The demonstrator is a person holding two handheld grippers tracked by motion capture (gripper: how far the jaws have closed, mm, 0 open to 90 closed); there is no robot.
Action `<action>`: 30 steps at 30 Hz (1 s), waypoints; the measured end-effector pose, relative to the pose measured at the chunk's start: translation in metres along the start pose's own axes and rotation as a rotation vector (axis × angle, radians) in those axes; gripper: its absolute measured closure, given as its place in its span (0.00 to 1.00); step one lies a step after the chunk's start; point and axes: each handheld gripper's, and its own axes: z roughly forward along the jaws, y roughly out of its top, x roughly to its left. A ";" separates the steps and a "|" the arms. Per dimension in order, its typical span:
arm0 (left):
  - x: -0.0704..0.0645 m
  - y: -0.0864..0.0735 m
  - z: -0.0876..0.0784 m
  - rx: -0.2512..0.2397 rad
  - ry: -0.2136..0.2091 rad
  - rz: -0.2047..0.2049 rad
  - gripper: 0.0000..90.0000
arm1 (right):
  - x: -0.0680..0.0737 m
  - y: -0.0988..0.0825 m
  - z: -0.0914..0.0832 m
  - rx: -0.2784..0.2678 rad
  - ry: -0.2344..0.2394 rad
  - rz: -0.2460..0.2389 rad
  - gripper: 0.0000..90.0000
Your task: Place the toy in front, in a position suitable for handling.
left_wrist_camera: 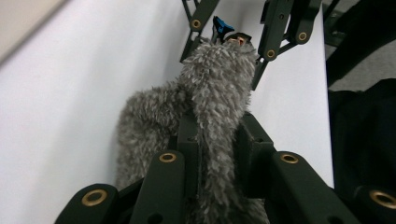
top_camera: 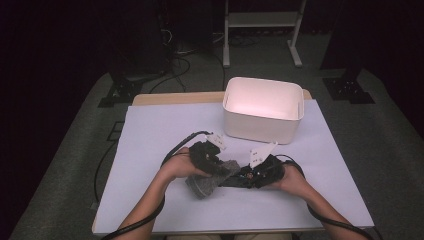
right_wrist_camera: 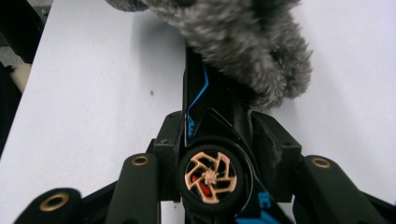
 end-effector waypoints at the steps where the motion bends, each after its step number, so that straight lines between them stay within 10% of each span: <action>1: -0.002 -0.001 0.000 -0.006 -0.007 -0.001 0.83 | 0.001 -0.002 0.000 -0.014 -0.001 -0.001 0.58; 7: -0.017 -0.010 -0.001 -0.021 -0.051 0.013 0.83 | 0.004 -0.006 -0.007 -0.050 0.111 0.140 0.35; 12: -0.031 -0.020 0.003 -0.006 -0.113 0.035 0.83 | 0.012 -0.007 -0.010 -0.003 0.098 0.167 0.22; 20: -0.038 -0.033 0.022 0.072 -0.095 0.046 0.81 | 0.031 -0.013 0.002 0.045 0.064 0.104 0.18; 30: -0.038 -0.038 0.025 0.040 -0.068 0.031 0.81 | 0.035 -0.017 0.000 0.050 0.046 0.086 0.18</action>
